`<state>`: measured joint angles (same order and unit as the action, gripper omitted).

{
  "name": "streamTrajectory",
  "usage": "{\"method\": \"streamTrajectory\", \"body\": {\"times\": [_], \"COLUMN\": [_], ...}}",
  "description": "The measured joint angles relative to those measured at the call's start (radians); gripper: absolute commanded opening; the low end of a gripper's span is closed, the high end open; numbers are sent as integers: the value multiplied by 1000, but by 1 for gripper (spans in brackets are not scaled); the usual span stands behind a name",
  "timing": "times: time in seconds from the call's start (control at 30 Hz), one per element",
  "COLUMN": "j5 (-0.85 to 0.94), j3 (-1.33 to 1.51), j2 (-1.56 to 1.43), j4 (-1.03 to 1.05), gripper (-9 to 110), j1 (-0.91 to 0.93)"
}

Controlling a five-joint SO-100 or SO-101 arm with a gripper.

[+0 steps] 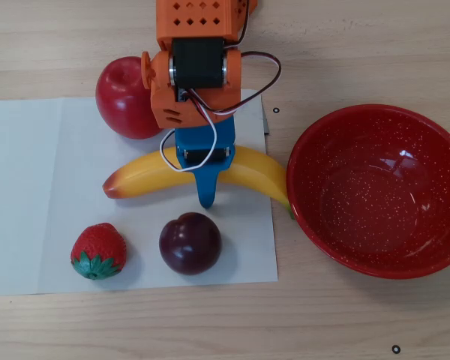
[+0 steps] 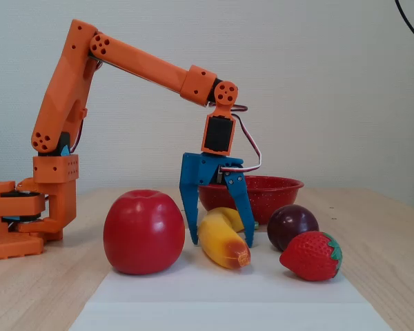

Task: Grasp the banana and put it in the red bowl

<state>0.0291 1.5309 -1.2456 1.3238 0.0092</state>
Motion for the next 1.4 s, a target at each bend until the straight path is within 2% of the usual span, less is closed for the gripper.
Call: {"method": "streamTrajectory", "body": {"times": [0.2, 0.33, 0.6, 0.93, 1.4], "j5": [-2, -8, -6, 17, 14], "j3": [-2, -2, 2, -140, -258], "j2": [-2, -2, -15, -38, -176], "j4": [0, 0, 8, 252, 367], "gripper": [14, 0, 0, 0, 0], "j1": [0, -6, -11, -26, -114]}}
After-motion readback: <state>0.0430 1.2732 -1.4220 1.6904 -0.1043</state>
